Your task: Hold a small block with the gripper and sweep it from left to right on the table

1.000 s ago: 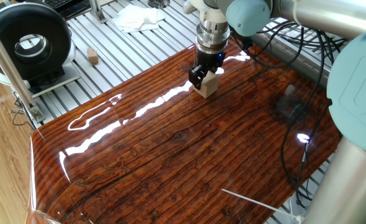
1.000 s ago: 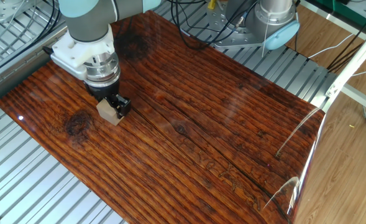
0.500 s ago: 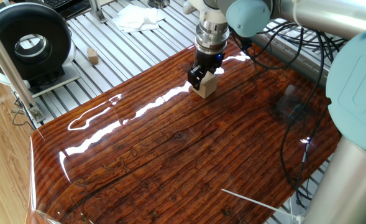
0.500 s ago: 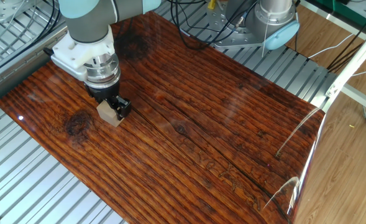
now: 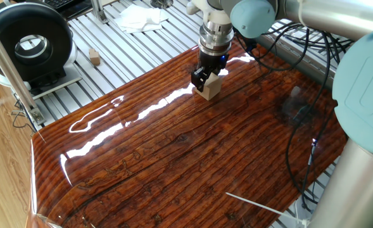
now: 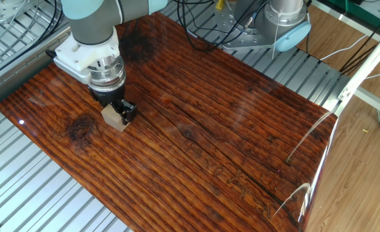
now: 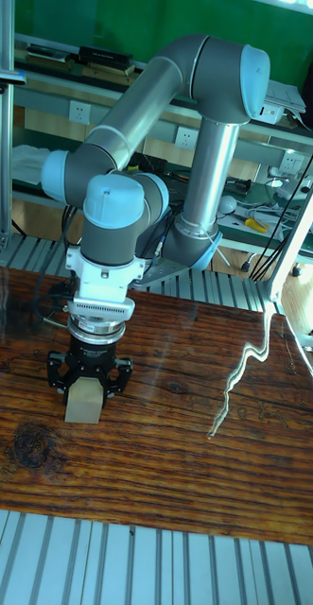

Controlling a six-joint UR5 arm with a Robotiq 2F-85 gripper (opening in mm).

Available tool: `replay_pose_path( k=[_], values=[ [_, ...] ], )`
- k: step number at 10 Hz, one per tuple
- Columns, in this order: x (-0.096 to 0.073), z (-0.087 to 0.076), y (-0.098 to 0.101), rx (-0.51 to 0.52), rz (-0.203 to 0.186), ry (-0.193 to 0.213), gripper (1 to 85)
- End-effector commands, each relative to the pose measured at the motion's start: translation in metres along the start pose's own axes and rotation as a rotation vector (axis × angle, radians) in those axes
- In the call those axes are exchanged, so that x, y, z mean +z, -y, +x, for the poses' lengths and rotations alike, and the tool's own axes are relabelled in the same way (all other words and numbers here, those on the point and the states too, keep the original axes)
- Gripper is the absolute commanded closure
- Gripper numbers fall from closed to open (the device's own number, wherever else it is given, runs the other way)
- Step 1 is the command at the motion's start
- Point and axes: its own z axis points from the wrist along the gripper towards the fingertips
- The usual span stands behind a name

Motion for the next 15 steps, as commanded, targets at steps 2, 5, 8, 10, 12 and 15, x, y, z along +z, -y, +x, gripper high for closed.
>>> replay_pose_path(
  k=[2, 5, 8, 10, 12, 15],
  values=[
    [0.0039, -0.0025, -0.0058, 0.014, -0.012, 0.009, 84.7],
    [0.0046, -0.0013, -0.0093, 0.018, -0.015, 0.006, 84.7],
    [0.0014, 0.0007, -0.0107, 0.019, -0.026, -0.003, 84.7],
    [0.0011, 0.0011, -0.0082, 0.013, -0.028, -0.006, 84.7],
    [0.0014, 0.0012, -0.0075, 0.013, -0.025, -0.006, 84.7],
    [0.0028, 0.001, -0.01, 0.016, -0.024, -0.004, 84.7]
  ],
)
